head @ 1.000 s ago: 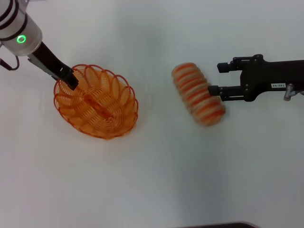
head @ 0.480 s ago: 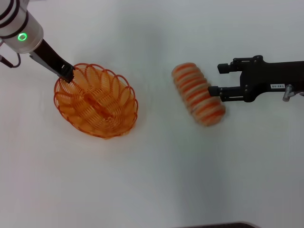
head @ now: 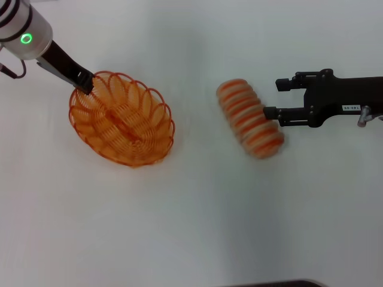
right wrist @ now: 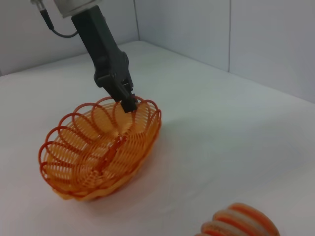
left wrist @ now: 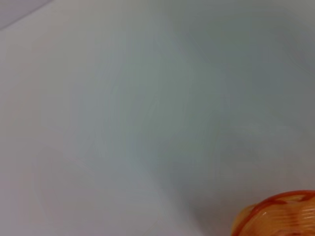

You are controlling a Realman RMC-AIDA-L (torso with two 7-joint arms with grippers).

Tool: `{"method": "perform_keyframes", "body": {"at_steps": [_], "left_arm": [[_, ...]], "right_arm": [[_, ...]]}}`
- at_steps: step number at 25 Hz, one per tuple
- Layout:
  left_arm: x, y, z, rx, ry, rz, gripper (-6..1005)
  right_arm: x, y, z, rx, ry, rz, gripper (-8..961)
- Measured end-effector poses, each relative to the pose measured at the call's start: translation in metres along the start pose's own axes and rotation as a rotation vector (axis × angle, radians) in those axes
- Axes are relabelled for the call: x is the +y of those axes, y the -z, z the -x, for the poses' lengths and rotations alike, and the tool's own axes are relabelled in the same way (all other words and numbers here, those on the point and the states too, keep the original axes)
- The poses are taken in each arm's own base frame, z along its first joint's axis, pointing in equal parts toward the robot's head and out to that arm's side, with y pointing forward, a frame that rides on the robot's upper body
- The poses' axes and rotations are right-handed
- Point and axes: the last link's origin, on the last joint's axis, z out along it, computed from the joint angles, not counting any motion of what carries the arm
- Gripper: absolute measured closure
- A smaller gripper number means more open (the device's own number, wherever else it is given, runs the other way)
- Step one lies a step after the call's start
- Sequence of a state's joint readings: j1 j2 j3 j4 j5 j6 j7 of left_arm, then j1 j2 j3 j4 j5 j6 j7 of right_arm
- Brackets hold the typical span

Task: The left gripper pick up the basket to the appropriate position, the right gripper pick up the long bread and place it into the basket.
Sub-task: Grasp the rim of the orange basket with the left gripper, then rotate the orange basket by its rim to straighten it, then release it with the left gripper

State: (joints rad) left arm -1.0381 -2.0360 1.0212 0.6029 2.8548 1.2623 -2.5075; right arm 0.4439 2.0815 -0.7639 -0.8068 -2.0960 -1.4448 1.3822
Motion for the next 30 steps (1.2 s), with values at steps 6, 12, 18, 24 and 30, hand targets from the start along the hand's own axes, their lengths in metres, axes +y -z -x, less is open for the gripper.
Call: {"method": "perform_keyframes", "body": {"at_steps": [6,12,18,24,30], "left_arm": [[-0.003,0.004,-0.003,0.029,0.011,0.001,916],[-0.004,0.013,-0.004,0.059,0.055,0.041,915],[-0.015,0.039,-0.004,0.172,0.192,0.134,922],[-0.023,0.058,0.003,0.199,0.342,0.182,930],[-0.016,0.05,0.015,0.204,0.456,0.224,930]], "right_arm": [[0.0,0.001,0.0,-0.005,0.0,-0.005,204],[-0.001,0.0,-0.001,-0.005,0.003,-0.012,204],[0.0,-0.001,0.0,-0.007,0.022,-0.008,204],[0.001,-0.002,0.001,-0.023,0.037,-0.006,205],[-0.005,-0.004,0.002,-0.07,0.029,-0.057,205]]}}
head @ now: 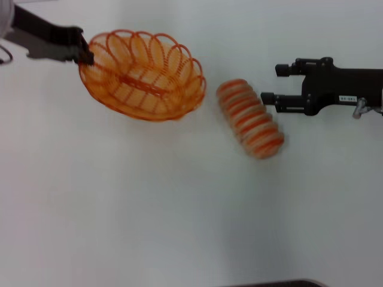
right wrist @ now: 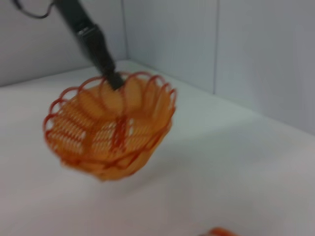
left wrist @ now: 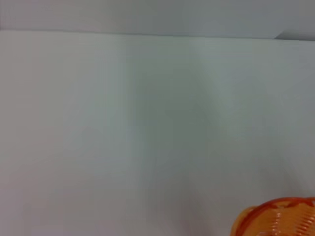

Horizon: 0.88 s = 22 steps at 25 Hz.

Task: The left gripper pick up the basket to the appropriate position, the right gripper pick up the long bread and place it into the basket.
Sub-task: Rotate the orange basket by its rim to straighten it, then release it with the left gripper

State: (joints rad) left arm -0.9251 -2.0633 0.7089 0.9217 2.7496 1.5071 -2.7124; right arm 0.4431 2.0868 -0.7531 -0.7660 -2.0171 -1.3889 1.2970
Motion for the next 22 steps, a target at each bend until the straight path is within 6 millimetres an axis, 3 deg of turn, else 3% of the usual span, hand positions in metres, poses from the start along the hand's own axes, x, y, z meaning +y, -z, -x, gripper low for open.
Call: {"method": "perform_keyframes", "body": {"at_steps": [4,9,16,22], "left_arm": [[0.0,-0.015,0.026,0.008,0.099,0.024,930],[0.001,-0.019,0.04,0.029,0.181,0.054,931],[-0.019,-0.027,0.065,0.078,0.352,0.083,931],[-0.025,-0.031,0.074,0.114,0.42,0.092,930]], "right_arm": [[-0.002,-0.003,-0.002,-0.038,0.018,-0.034,204],[-0.006,-0.006,0.001,-0.04,0.031,-0.049,204],[-0.002,-0.009,-0.001,-0.038,0.08,-0.037,204],[0.0,-0.012,-0.006,-0.037,0.101,-0.043,204]]}}
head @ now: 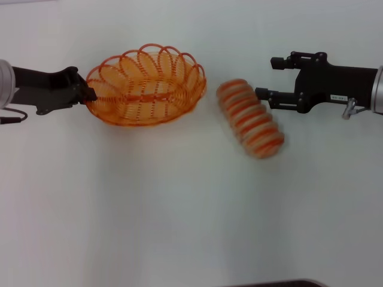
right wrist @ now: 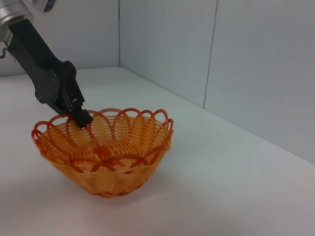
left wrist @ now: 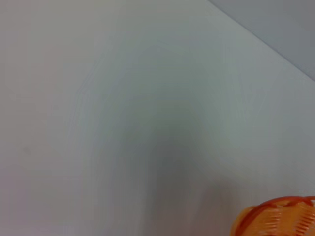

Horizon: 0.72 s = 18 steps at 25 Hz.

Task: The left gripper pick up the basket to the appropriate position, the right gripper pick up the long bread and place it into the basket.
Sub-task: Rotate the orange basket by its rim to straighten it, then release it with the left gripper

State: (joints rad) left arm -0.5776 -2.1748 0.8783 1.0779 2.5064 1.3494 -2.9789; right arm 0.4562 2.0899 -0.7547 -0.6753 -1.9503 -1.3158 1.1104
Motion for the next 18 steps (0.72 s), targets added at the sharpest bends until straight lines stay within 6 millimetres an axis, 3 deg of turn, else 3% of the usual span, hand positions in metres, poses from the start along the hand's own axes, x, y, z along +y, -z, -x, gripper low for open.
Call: {"method": "perform_keyframes", "body": {"at_steps": [8,18], "left_arm": [[-0.014,-0.006,0.008,0.008,0.052,0.002,931],[-0.011,-0.009,0.014,-0.019,0.064,0.028,871]], "right_arm": [[0.002,-0.001,-0.001,-0.011,0.006,0.008,205],[0.003,-0.003,0.001,-0.012,0.011,0.017,205]]}}
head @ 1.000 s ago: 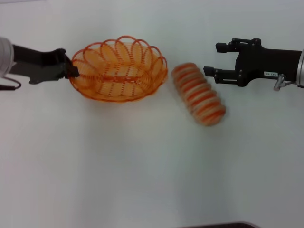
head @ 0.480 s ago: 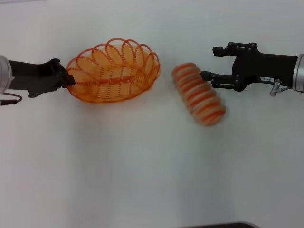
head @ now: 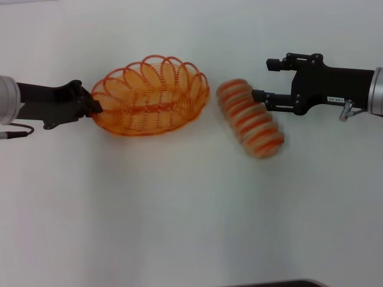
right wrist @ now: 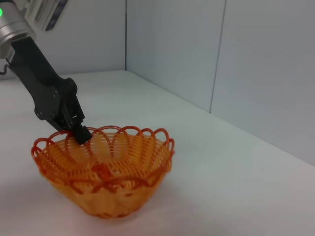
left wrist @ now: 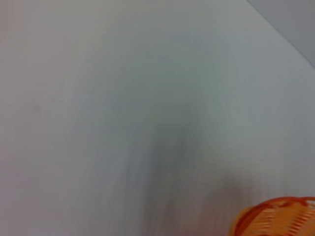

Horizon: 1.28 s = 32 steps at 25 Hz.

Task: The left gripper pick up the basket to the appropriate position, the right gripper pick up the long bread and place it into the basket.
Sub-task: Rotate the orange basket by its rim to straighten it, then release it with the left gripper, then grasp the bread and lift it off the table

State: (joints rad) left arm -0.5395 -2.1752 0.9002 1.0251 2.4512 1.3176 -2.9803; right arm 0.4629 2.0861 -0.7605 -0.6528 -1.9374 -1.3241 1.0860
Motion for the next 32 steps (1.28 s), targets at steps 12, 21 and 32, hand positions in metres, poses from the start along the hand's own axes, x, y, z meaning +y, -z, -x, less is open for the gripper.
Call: {"method": "perform_keyframes", "body": {"at_steps": [12,21,32], "left_arm": [[0.0,0.009,-0.003,0.017,0.016,0.028,727],[-0.003,0.041,-0.022,0.139,-0.014,0.033,330],[0.008,0.058,-0.046,0.364,-0.458,0.169,283]], "right_arm": [[0.001,0.001,-0.002,-0.001,-0.007,0.001,205],[0.001,0.002,-0.002,-0.004,-0.02,-0.003,204],[-0.007,0.012,-0.002,-0.015,-0.083,-0.035,207]]}}
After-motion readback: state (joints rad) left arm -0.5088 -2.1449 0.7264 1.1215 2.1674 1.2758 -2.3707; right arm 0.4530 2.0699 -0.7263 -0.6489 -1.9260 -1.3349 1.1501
